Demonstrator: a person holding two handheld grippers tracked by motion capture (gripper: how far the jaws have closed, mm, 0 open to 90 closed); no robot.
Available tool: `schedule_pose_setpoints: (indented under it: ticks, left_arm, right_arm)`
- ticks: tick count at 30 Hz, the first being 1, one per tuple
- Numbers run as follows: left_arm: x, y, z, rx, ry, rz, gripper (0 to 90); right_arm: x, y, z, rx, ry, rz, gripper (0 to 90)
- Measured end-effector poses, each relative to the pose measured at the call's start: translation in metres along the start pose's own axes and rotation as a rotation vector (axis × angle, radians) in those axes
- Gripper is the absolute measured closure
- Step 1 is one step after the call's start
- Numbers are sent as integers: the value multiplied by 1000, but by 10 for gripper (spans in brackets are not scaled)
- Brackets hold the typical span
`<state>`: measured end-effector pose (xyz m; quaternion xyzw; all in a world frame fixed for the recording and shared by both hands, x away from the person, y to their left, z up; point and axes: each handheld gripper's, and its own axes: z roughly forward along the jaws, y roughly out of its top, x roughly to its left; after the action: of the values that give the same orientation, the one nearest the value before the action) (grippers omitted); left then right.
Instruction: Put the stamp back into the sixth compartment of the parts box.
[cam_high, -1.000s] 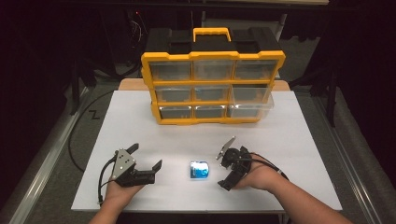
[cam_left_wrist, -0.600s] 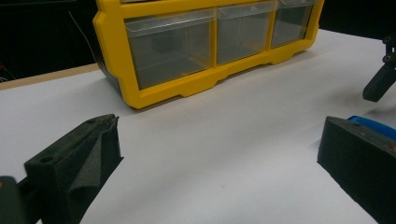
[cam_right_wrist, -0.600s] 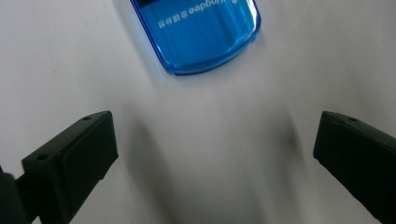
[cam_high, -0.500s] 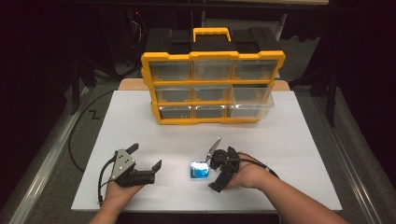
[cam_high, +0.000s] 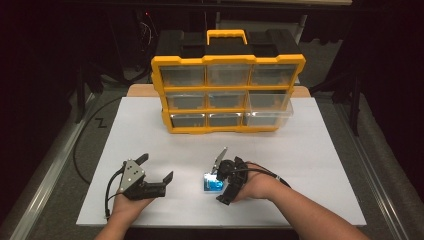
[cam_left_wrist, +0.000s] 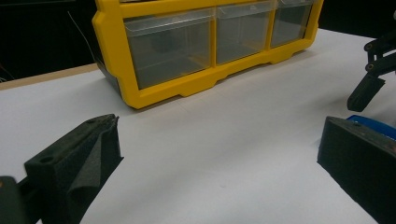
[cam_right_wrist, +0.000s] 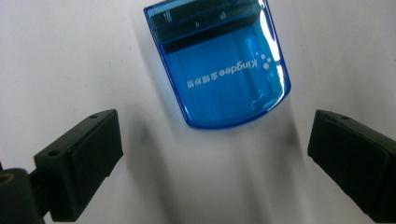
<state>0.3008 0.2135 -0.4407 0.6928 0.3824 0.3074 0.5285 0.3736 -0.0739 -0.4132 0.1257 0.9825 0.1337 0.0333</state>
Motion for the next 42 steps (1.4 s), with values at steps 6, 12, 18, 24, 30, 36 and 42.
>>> schedule_pose_setpoints:
  ticks: [6,12,18,24,30,36,42]
  left_arm:
    - [0,0,0,-1,-2,0,4]
    - [0,0,-1,-1,0,0,4]
    - [0,0,-1,-2,-1,1,4]
    - [1,0,-1,-4,-1,1,4]
    - [1,0,-1,-6,-3,1,4]
    - [1,1,-2,-8,-3,2,4]
    - [1,1,-2,-10,-2,1,4]
  right_arm:
    - [-1,8,3,0,2,-12,75]
    - [-1,16,5,-2,11,-25,122]
    - [-2,24,5,-6,8,-38,163]
    - [-3,27,7,-2,9,-50,192]
    - [-4,28,7,-1,24,-57,259]
    - [-4,28,8,-2,12,-74,321]
    - [-4,29,7,-6,14,-79,366]
